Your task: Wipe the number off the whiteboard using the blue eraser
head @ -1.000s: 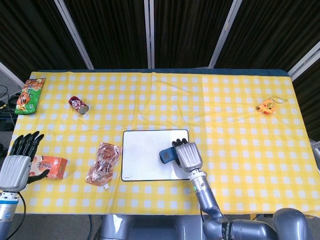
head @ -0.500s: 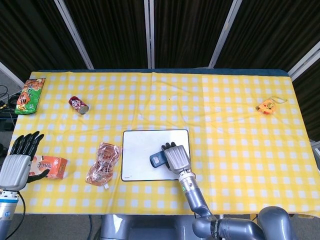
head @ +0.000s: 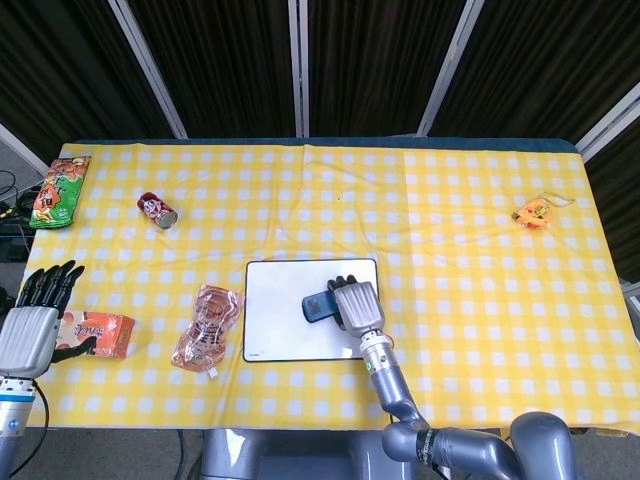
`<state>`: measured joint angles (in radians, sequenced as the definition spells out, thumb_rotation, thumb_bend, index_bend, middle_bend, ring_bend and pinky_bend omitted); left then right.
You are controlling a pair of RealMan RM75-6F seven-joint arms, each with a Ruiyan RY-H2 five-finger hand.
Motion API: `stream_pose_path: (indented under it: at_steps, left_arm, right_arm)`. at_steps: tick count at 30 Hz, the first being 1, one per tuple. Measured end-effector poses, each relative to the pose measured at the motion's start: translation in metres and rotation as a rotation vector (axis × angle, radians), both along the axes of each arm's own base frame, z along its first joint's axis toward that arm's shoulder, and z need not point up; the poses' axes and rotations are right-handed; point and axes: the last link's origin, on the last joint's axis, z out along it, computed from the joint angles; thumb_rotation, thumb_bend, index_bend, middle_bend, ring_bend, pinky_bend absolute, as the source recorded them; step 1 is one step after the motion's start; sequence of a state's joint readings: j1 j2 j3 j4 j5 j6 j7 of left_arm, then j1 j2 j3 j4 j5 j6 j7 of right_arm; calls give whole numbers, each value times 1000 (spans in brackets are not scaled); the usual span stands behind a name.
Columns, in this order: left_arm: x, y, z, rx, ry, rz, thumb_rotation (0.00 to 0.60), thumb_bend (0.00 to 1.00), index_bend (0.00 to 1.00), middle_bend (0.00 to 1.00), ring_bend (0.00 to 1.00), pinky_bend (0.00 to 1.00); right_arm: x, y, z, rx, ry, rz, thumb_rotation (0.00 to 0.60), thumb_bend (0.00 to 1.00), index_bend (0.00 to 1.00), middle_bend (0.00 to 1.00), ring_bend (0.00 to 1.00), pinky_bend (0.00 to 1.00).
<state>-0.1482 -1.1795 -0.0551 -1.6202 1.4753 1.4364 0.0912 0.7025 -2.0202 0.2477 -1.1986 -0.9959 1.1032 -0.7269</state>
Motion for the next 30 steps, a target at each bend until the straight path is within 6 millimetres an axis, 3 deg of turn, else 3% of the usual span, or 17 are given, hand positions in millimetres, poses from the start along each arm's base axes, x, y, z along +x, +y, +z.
stream_pose_path:
  at_steps: [7, 13, 30]
  left_arm:
    - [0, 0, -1, -1, 3, 1, 600, 135, 0, 0, 0, 0]
    - [1, -1, -1, -2, 4, 1, 600, 134, 0, 0, 0, 0]
    - [3, -1, -2, -5, 4, -10, 600, 134, 0, 0, 0, 0]
  right_arm:
    - [-22, -17, 19, -69, 32, -55, 600, 444, 839, 749, 716, 740]
    - [-29, -19, 27, -90, 42, -68, 600, 444, 839, 749, 715, 740]
    - [-15, 23, 10, 40, 50, -3, 600, 444, 839, 749, 718, 741]
